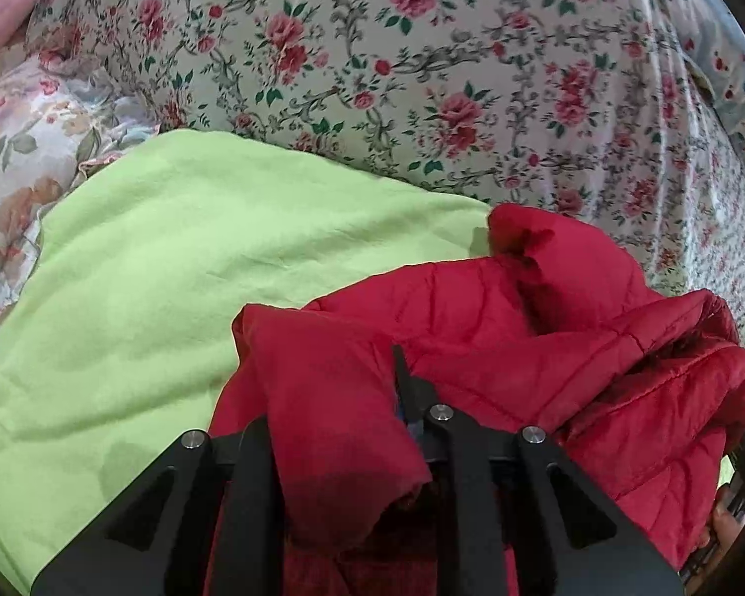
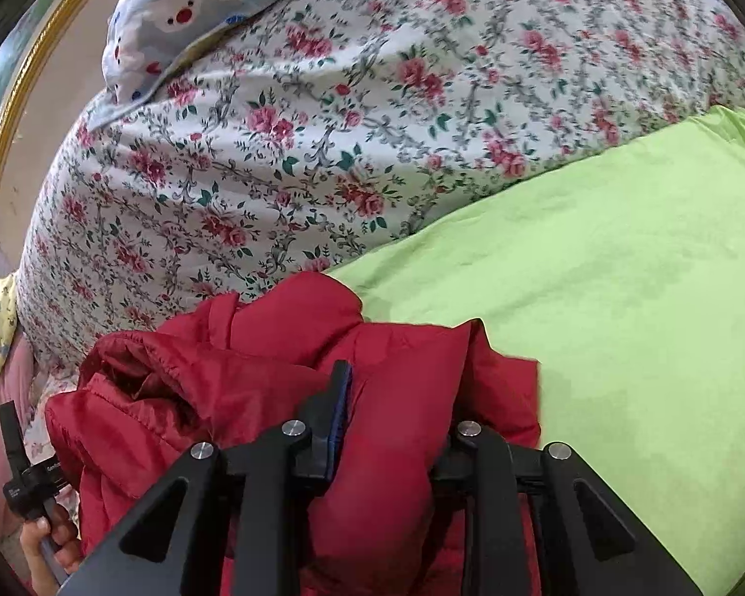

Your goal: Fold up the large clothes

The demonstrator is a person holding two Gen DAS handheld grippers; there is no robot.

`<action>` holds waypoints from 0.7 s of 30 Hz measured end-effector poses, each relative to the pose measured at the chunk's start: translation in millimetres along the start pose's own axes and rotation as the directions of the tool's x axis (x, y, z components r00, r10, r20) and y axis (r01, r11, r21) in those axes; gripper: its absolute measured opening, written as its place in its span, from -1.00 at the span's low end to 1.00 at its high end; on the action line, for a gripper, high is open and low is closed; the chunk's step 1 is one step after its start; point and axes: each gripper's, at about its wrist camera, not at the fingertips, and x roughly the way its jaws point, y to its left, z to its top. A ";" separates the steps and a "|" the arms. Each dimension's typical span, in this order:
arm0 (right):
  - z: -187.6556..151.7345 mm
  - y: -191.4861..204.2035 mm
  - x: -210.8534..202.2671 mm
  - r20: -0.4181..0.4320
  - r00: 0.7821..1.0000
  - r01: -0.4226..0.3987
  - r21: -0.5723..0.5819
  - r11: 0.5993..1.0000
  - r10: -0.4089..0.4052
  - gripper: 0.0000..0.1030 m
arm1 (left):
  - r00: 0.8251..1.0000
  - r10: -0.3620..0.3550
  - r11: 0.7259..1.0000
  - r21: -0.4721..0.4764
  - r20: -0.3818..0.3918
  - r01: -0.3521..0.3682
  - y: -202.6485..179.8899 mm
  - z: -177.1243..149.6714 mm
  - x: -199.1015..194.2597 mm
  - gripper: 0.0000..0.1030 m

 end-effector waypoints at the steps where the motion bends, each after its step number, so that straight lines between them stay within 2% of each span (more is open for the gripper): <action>1: 1.7 2.5 8.7 -0.012 1.000 0.005 -0.014 1.000 -0.005 -0.52 | 1.000 0.002 1.000 -0.004 -0.003 -0.002 1.0 1.3 2.2 -0.64; 6: 3.3 2.7 40.9 -0.061 0.998 0.019 -0.018 1.000 -0.020 -0.52 | 1.000 -0.011 1.000 -0.028 -0.003 0.011 3.4 6.0 -3.3 -0.60; 12: 2.3 -6.4 48.3 -0.074 0.997 -0.017 0.022 1.000 0.018 -0.52 | 0.997 -0.055 0.998 -0.032 0.062 0.057 5.6 -0.2 -56.4 -0.31; 18: 2.1 -4.3 46.6 -0.059 0.998 -0.012 0.027 1.000 0.013 -0.52 | 0.987 -0.078 0.995 0.069 0.141 0.069 -19.1 -24.0 -114.8 -0.13; 21: 1.3 -6.4 45.4 -0.053 0.998 -0.015 0.044 0.999 0.017 -0.53 | 0.979 -0.112 0.991 0.091 0.169 0.097 -24.8 -37.1 -136.2 -0.05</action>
